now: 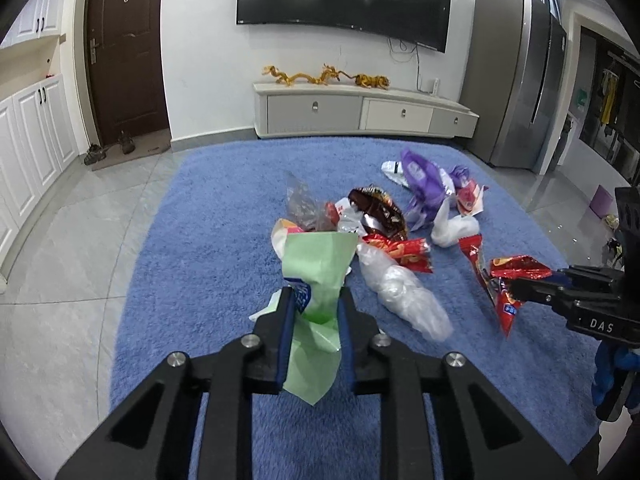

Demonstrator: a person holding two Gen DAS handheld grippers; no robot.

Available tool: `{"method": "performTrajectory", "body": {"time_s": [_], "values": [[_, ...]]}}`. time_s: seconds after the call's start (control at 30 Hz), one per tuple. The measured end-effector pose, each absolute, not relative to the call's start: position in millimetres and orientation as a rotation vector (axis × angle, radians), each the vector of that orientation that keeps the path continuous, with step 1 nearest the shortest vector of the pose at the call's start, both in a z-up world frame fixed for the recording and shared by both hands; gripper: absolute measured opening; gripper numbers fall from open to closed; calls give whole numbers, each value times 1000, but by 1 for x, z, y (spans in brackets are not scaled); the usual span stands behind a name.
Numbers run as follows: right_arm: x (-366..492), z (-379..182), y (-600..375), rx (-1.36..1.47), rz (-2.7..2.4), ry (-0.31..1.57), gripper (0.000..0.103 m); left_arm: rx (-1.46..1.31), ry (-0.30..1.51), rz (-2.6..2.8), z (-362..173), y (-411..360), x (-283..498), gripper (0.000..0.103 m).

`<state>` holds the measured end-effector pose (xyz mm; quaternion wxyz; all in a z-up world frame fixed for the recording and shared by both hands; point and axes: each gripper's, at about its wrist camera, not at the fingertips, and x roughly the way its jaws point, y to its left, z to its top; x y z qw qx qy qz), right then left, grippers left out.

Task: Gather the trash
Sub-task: 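Grasp the green wrapper with the left tool while the right tool grasps the red chip bag, then carry the green wrapper to the bin and open the left tool over it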

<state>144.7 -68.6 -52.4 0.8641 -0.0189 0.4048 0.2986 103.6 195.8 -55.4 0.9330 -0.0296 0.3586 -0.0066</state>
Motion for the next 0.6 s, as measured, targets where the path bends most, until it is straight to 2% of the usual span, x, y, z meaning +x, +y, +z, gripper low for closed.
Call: {"method": "performTrajectory", "body": {"time_s": [0.27, 0.6], "values": [[110, -17, -89, -41, 595, 759, 24, -70, 658, -44, -18, 187, 71, 19], [63, 27, -155, -8, 438, 629, 24, -115, 570, -206, 24, 138, 55, 19]]}}
